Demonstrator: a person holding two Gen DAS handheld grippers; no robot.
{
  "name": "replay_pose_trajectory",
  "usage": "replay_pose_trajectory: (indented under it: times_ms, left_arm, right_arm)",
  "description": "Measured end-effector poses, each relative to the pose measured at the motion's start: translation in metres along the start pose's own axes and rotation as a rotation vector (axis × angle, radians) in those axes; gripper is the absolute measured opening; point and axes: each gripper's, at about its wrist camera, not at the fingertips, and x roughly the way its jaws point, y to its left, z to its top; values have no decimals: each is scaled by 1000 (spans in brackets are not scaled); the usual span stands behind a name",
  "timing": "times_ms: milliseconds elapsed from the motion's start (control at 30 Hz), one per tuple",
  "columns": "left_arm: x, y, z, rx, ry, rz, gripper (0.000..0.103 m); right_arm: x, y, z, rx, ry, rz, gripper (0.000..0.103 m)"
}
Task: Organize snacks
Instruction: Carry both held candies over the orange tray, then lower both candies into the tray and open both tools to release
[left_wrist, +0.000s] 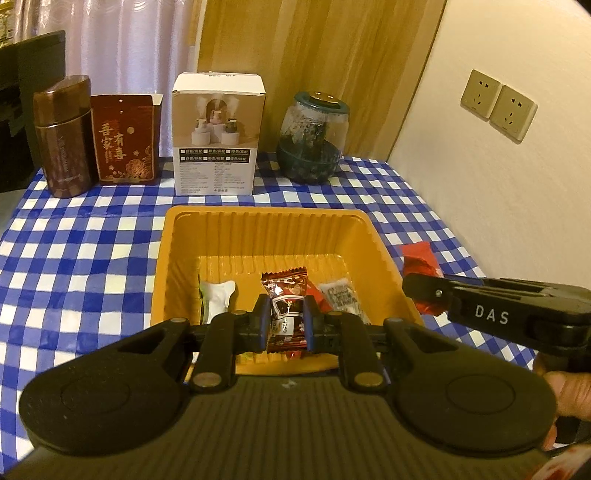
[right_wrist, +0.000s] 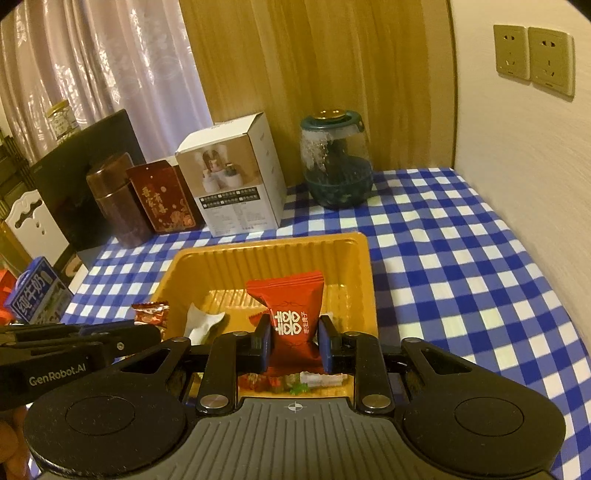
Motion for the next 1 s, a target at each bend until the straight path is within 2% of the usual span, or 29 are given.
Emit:
replay_pose_trajectory:
  times_ms: [367, 1000]
  left_arm:
    - [24, 6, 9, 11, 19, 3, 16]
    - [62, 22, 17, 20, 54, 33, 16]
  right_arm:
    - [27, -5, 13, 12, 30, 11, 26]
    - [68, -8, 17, 71, 103, 36, 26]
